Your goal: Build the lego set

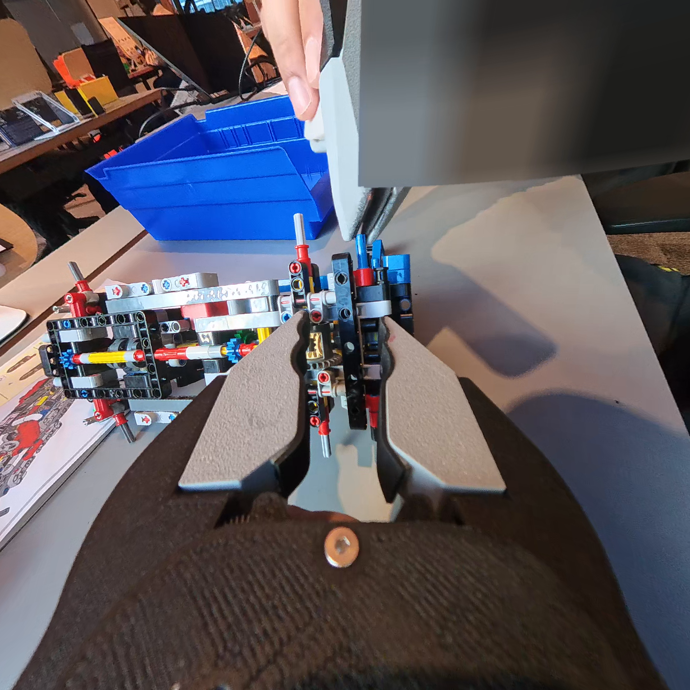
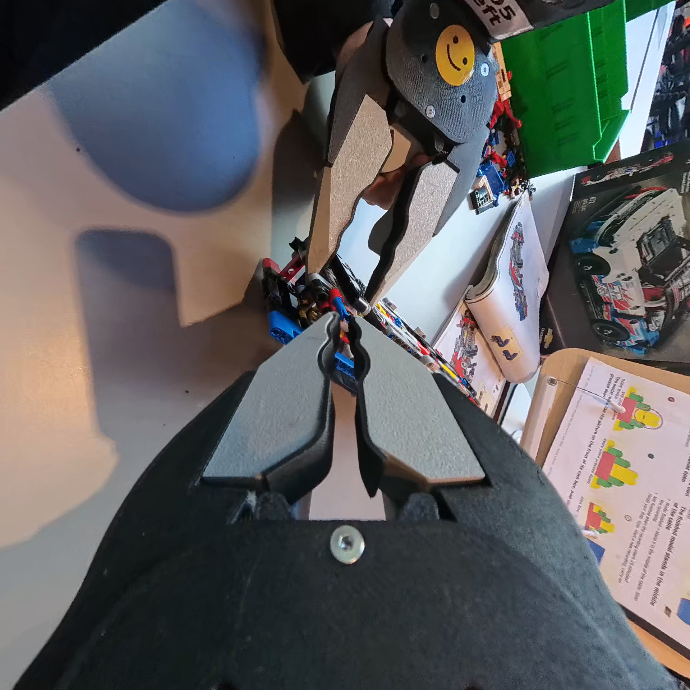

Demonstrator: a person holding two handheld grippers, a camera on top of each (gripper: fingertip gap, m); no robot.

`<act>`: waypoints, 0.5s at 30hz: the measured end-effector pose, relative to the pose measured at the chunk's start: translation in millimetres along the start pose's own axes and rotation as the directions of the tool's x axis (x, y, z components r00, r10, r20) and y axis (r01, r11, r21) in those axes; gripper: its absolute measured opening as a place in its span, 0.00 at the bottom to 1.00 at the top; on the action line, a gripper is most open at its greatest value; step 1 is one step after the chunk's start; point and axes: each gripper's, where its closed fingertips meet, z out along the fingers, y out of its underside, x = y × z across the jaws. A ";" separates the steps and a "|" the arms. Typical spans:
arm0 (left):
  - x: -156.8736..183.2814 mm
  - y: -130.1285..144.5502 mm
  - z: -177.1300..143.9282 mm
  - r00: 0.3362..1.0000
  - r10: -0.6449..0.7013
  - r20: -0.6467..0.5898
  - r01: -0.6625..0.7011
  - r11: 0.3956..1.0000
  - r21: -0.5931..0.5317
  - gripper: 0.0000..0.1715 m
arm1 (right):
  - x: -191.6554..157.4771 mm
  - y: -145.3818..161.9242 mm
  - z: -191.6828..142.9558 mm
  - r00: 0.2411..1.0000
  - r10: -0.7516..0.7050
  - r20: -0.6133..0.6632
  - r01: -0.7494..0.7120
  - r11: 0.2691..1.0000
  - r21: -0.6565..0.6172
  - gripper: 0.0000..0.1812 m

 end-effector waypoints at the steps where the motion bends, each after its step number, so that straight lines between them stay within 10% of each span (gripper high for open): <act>1: 0.0 0.0 -0.1 1.000 -0.003 -0.002 0.003 1.000 0.000 0.19 | 0.1 -0.3 0.3 1.000 0.001 0.005 -0.001 1.000 -0.002 0.00; 15: -0.5 -0.1 -0.4 1.000 -0.013 -0.009 0.013 1.000 0.001 0.19 | -0.4 1.2 0.7 0.994 -0.043 0.097 0.050 0.997 -0.064 0.00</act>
